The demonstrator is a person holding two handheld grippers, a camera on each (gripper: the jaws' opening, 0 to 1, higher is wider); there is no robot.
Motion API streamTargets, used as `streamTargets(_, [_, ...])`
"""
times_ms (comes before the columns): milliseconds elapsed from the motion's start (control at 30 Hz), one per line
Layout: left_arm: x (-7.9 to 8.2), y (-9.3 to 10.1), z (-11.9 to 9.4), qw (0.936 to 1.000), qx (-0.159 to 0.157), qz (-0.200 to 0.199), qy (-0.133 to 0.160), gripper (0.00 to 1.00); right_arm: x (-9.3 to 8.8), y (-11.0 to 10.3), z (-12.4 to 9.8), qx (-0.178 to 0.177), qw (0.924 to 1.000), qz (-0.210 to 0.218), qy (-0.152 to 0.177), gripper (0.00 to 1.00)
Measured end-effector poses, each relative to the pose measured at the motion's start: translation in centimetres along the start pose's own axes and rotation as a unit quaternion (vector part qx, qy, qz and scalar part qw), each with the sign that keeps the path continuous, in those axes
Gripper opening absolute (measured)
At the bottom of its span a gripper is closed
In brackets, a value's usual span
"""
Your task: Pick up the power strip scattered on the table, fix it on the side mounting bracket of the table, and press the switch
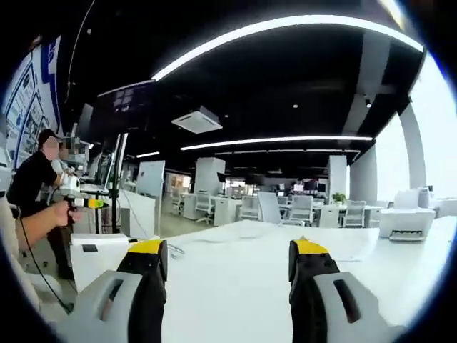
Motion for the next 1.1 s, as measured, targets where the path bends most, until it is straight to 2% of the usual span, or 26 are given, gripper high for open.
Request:
streamTargets(67, [-0.1,0.9,0.1,1.0,0.0,0.002,-0.006,0.58,0.0,0.1,-0.3,-0.001,0.9998,0.018,0.007,0.65])
streamTargets(100, [-0.4,1.5,0.1,0.9997,0.001,0.009,-0.022,0.59,0.0,0.1,-0.6,-0.001,0.9996,0.026,0.012,0.65])
streamTargets(167, [-0.5,2.2,0.2,0.999,0.008,0.034,-0.027,0.59,-0.1,0.2,-0.9,-0.004,0.9994,0.03,0.015,0.65])
streamTargets(267, [-0.5,3.7,0.2,0.9988,0.002,0.042,-0.025,0.61,-0.7,0.6,-1.3,-0.015,0.9994,0.029,0.014,0.65])
streamTargets(433, [0.2,5.6,0.0,0.999,-0.012,0.043,-0.002,0.6,-1.5,1.2,-2.0,-0.022,0.9991,0.034,0.01,0.64])
streamTargets(633, [-0.6,6.1,0.3,0.9993,-0.007,0.037,0.005,0.6,-2.4,1.6,-2.5,-0.024,0.9989,0.04,0.001,0.64])
streamTargets(833, [-1.9,6.2,0.5,0.9993,0.008,0.035,0.013,0.6,-3.6,2.2,-3.2,-0.04,0.9988,0.024,-0.018,0.63])
streamTargets(1000, [-3.9,6.0,0.5,0.9995,0.019,0.023,-0.005,0.6,-5.0,2.5,-4.0,-0.048,0.9979,0.031,-0.03,0.63])
streamTargets(1100, [-4.4,6.2,0.7,0.9997,0.014,0.016,-0.015,0.61,-5.4,2.4,-4.2,-0.045,0.9975,0.041,-0.036,0.63])
Point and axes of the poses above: the point that each gripper's makers call its tool centre point, and the gripper's own axes: z roughly forward along the fingers, y roughly to its right, x roughly out of its top, the point moved 3 cm from there along -z, roughly backward along the fingers, and after that the axes turned 10 degrees about -x, right-handed, at the moved point
